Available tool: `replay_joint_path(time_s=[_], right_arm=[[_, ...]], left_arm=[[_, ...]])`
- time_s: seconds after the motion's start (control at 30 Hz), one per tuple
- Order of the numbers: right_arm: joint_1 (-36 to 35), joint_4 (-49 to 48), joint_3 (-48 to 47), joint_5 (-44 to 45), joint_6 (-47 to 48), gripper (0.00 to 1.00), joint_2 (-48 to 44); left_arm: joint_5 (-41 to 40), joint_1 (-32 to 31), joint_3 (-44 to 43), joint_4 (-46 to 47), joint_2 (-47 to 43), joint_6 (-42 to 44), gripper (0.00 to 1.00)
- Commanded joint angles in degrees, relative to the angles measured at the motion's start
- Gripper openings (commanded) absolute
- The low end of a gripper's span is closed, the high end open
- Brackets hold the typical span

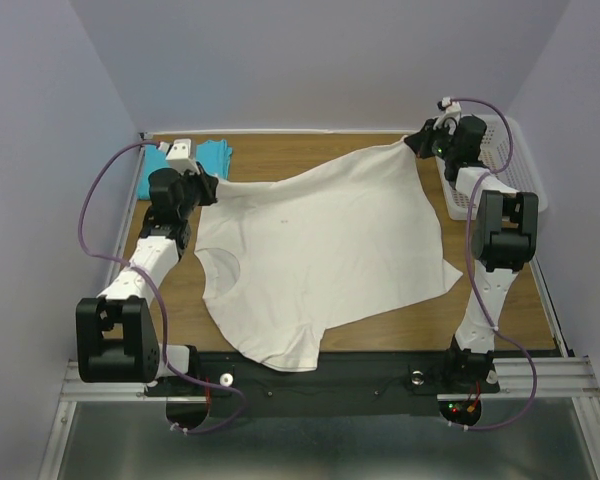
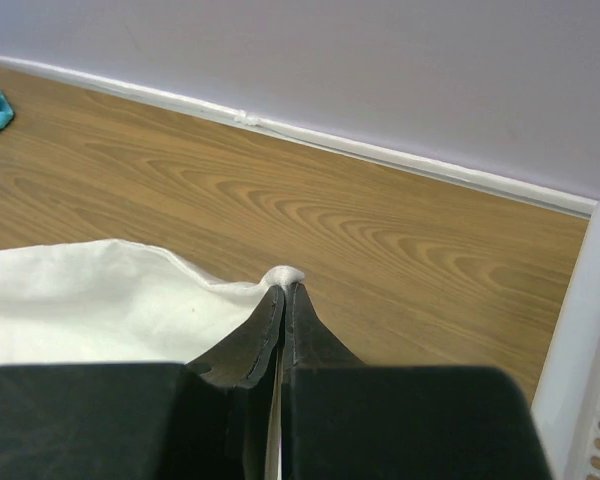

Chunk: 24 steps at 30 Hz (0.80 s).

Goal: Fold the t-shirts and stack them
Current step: Flatten the tshirt out

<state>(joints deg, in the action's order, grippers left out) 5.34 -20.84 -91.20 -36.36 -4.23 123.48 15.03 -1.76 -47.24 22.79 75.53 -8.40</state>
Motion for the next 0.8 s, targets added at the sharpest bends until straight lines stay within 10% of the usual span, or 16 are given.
replay_joint_path(time_s=[0.0,0.77], right_arm=[[0.9,-3.9,-0.6,-0.2,1.6,0.00,-3.1],[1.0,3.5,-4.8,-6.6,20.8,0.01,-0.5]], left_arm=[[0.0,0.1,-2.0,1.3,1.2,0.0,0.00],[-0.6,-1.0,-1.6,0.2,0.1,-0.6,0.00]])
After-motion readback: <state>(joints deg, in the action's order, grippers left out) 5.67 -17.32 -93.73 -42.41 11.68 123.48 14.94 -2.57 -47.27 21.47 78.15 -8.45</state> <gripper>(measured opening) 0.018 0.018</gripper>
